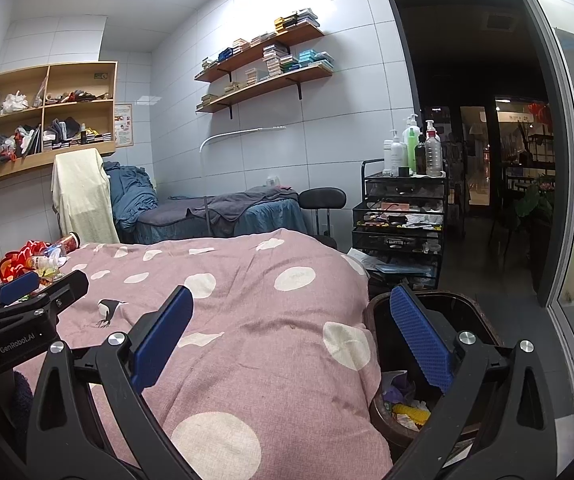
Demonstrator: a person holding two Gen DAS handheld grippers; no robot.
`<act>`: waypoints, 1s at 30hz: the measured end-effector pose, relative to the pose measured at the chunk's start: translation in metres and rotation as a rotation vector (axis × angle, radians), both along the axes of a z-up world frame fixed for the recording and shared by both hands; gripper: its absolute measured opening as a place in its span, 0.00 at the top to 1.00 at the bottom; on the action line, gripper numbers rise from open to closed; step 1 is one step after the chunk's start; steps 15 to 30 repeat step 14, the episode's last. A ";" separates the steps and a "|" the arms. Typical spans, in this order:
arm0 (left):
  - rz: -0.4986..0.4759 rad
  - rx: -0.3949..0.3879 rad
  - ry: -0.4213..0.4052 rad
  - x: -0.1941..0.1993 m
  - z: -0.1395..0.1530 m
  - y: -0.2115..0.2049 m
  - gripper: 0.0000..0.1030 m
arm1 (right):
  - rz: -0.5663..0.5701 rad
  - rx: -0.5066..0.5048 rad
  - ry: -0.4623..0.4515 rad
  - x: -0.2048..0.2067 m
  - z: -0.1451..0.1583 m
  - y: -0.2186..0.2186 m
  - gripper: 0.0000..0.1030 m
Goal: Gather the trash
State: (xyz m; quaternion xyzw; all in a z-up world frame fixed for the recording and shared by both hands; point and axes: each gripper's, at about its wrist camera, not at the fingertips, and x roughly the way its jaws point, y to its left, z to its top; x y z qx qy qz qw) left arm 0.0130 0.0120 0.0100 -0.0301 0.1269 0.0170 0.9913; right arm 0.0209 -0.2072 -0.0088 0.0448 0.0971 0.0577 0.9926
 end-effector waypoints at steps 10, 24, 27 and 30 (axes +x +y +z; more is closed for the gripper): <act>0.008 0.000 0.015 0.003 -0.004 0.001 0.05 | -0.009 0.006 0.015 0.004 -0.007 -0.002 0.05; 0.006 0.005 0.019 0.004 -0.005 -0.001 0.05 | -0.012 0.013 0.019 0.004 -0.007 -0.002 0.05; 0.006 0.005 0.019 0.004 -0.005 -0.001 0.05 | -0.012 0.013 0.019 0.004 -0.007 -0.002 0.05; 0.006 0.005 0.019 0.004 -0.005 -0.001 0.05 | -0.012 0.013 0.019 0.004 -0.007 -0.002 0.05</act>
